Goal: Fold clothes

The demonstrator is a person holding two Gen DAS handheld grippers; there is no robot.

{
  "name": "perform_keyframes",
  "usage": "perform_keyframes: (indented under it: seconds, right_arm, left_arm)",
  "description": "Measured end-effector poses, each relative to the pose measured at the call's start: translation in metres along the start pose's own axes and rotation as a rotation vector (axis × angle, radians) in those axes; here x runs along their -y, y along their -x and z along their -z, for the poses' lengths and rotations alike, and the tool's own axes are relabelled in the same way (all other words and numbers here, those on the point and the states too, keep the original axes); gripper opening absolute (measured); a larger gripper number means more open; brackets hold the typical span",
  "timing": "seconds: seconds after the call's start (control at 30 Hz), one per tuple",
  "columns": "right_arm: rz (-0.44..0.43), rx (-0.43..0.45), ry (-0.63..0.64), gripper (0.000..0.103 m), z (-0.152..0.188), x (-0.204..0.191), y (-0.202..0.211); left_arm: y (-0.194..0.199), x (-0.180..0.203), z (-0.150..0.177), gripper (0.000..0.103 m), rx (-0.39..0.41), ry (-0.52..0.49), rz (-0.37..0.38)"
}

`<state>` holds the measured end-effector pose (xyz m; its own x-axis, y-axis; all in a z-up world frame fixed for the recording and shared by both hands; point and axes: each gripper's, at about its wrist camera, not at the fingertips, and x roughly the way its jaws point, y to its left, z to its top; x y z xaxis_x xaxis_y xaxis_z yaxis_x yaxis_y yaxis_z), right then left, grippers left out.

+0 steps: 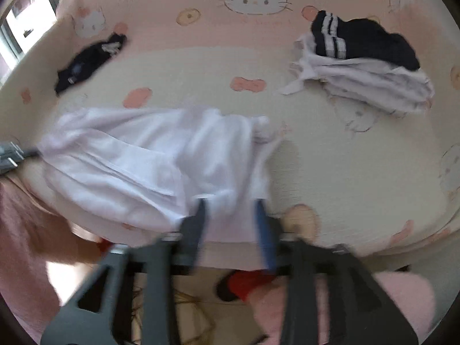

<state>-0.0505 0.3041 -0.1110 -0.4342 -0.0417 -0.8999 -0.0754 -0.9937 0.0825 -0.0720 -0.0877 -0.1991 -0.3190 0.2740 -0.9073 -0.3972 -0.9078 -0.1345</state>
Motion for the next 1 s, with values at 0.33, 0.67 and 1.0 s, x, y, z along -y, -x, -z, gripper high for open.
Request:
perform_keyframes:
  seconds: [0.33,0.67,1.0]
  right_arm:
    - [0.234,-0.088,0.221,0.037,0.009,-0.038,-0.046]
    - [0.508,0.062,0.256,0.029,0.004,-0.035,-0.017]
    - [0.386,0.017,0.091,0.042,0.01,-0.007,-0.006]
  left_arm:
    - [0.023,-0.017,0.008,0.051,0.17,0.193,0.046]
    - [-0.007,0.008,0.014,0.018,0.022,0.077,-0.057]
    - [0.02,-0.017,0.019,0.019,0.098,0.195,-0.05]
